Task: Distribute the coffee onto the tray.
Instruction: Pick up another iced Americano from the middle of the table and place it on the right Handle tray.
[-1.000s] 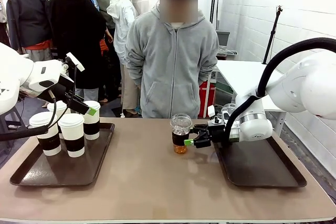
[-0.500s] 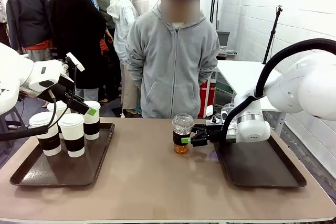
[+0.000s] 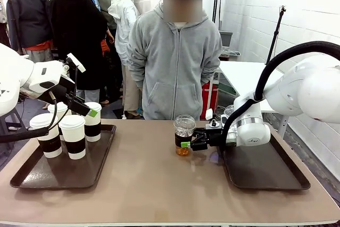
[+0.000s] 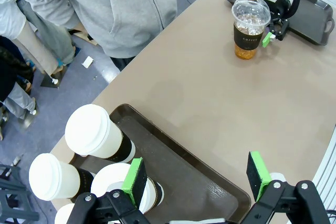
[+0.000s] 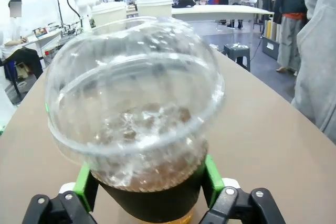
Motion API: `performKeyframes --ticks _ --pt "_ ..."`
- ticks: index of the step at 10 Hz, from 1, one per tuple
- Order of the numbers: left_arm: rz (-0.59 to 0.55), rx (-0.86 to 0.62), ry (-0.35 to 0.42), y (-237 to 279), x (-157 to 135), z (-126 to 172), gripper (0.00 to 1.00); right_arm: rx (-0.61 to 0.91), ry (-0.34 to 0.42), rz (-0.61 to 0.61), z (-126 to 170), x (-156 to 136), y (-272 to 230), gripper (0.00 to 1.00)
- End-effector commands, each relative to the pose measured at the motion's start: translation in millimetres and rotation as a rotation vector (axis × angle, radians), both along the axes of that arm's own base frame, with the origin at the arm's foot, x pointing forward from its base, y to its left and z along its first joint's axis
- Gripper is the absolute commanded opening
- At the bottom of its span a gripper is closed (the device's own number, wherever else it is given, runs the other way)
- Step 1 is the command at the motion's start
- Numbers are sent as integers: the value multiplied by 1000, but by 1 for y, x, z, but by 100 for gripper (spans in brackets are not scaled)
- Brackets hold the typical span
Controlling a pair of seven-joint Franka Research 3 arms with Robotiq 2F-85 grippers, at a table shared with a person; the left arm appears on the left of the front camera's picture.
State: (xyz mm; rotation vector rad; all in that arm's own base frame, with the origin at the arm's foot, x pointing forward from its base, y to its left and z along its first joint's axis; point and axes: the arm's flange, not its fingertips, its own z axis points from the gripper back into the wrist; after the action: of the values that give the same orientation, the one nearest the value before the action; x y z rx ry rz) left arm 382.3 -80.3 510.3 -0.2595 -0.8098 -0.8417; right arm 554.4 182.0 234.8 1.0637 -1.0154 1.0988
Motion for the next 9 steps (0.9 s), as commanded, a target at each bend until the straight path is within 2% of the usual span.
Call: performKeyframes --ticks 1,5,9 --pt "-7 -4 -1 2 2 -2 100 42 -12 -23 -1 4 7 62" --pt "-7 -4 -1 2 2 -2 100 60 -14 -36 2 2 7 62" --pt "-7 -4 -1 2 2 -2 100 101 3 22 37 -18 -2 62"
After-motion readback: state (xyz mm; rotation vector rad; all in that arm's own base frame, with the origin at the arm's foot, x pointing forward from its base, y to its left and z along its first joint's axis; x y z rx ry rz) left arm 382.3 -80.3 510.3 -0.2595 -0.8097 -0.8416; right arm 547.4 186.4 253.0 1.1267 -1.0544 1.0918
